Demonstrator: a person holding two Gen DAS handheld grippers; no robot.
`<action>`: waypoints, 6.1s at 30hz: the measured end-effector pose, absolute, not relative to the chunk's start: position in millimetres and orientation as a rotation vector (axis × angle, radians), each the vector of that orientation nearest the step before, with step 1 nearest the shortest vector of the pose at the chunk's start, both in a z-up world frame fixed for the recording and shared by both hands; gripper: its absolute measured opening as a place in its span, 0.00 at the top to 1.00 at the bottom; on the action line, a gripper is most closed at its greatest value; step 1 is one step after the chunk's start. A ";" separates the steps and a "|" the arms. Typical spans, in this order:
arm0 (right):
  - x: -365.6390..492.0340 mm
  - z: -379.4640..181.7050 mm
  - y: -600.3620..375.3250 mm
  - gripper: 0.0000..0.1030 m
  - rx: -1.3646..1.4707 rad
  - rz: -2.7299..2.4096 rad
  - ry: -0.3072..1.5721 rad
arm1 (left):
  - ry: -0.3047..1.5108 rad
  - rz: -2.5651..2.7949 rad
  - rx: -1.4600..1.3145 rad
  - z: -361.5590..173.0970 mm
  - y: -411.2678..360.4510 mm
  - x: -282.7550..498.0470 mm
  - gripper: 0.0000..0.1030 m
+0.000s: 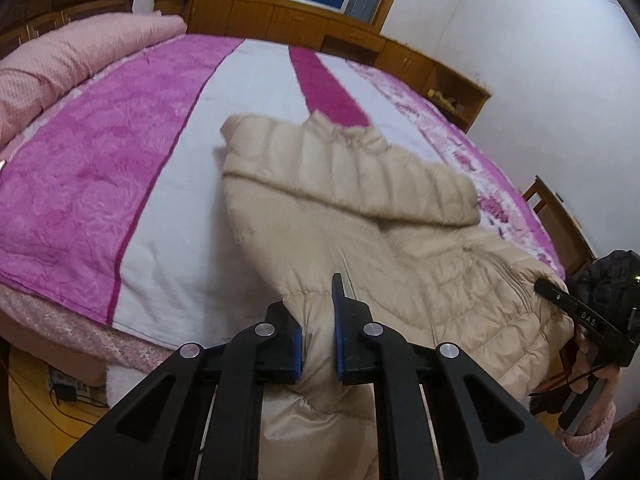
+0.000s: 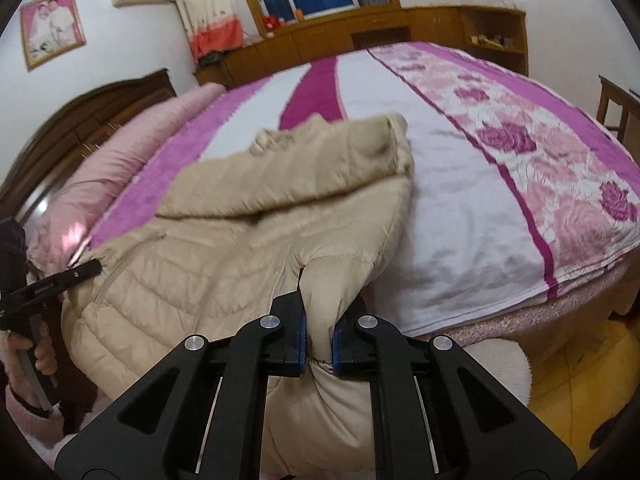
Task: Fold large clothes
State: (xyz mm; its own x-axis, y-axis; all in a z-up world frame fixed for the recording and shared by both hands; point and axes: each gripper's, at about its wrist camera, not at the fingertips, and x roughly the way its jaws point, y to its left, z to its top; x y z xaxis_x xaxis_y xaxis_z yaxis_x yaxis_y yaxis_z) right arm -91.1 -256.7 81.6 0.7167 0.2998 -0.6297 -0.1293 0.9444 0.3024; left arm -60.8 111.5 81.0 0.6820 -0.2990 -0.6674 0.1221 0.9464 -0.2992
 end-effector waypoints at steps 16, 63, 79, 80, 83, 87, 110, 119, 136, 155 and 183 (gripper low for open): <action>-49.4 130.4 -271.5 0.92 0.272 0.162 0.589 | 0.675 -0.180 -0.165 126.6 119.1 -19.0 0.89; 117.2 27.2 -279.6 0.55 0.295 0.018 0.784 | 0.854 -0.103 -0.149 56.8 137.8 102.3 0.35; 38.1 51.0 -304.8 0.37 0.362 0.042 0.787 | 0.918 -0.170 -0.283 42.6 140.0 69.0 0.28; 36.7 47.7 -303.7 0.37 0.366 0.046 0.794 | 0.921 -0.173 -0.288 41.1 139.3 68.8 0.28; 36.1 41.2 -302.5 0.37 0.391 0.056 0.807 | 0.929 -0.176 -0.298 36.7 138.5 68.3 0.28; 39.2 37.7 -302.6 0.46 0.435 0.087 0.817 | 0.948 -0.213 -0.346 32.4 134.1 68.6 0.29; 89.8 102.7 -294.3 0.87 0.414 0.180 0.684 | 0.808 -0.226 -0.274 104.6 126.4 125.9 0.79; 157.7 93.7 -289.3 0.82 0.360 0.134 0.695 | 0.811 -0.164 -0.187 102.4 109.2 190.6 0.70; 183.7 72.8 -311.3 0.32 0.401 0.066 0.704 | 0.819 -0.209 -0.252 115.5 112.1 193.3 0.13; 136.1 73.3 -287.3 0.32 0.240 0.063 0.793 | 0.784 -0.168 -0.068 107.1 97.4 159.2 0.13; 240.7 -3.1 -274.7 0.51 0.191 -0.037 0.901 | 0.931 0.036 -0.105 -12.0 99.5 275.3 0.39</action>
